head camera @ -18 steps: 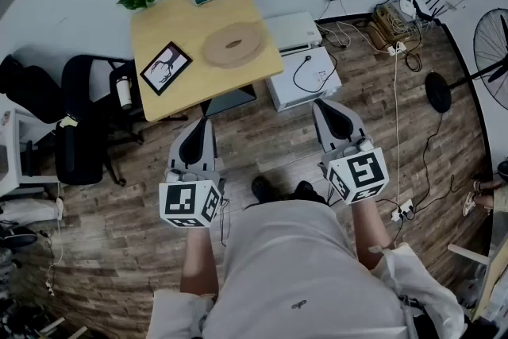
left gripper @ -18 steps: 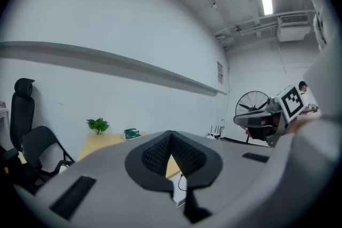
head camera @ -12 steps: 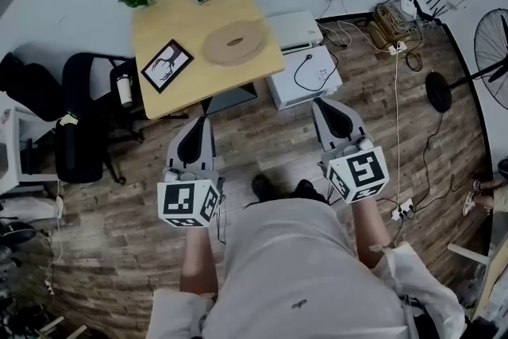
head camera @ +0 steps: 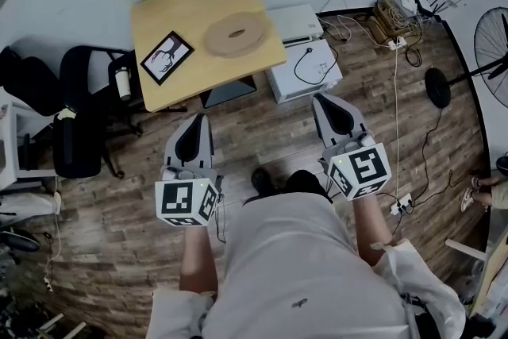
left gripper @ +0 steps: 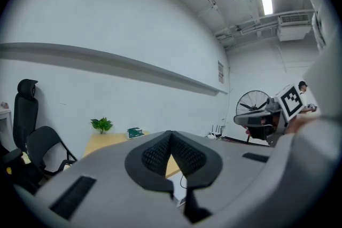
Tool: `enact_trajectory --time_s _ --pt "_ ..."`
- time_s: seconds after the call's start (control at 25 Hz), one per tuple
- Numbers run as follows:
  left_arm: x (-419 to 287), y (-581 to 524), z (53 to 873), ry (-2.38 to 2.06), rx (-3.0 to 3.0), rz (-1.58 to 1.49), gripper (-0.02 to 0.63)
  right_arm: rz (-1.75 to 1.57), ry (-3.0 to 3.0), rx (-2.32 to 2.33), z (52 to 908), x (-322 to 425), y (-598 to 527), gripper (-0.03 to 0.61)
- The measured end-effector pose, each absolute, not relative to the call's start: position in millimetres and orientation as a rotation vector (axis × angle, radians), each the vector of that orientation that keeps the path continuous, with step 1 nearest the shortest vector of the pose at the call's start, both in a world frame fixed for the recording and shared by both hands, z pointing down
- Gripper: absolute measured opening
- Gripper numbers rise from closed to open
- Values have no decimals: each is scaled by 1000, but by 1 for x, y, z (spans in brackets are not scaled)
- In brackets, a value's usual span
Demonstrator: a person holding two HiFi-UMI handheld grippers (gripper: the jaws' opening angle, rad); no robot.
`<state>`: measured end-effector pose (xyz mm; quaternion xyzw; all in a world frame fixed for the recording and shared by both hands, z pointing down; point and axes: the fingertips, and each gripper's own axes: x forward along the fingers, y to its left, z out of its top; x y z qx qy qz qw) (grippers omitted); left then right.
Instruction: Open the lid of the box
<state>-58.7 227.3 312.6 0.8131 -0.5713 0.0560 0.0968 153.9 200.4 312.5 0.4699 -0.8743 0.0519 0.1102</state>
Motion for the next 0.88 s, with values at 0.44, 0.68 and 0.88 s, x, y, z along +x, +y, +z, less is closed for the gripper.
enact_trajectory --time_s 0.44,0.68,0.88 --pt "-65 236 322 -1690 2386 191 5 166 -2556 1352 322 145 206 0" --pt "-65 223 326 -1697 2368 197 5 174 -2560 1328 326 144 191 0" --pt "-66 206 325 -1703 2375 212 5 173 -2574 1308 327 137 170 0"
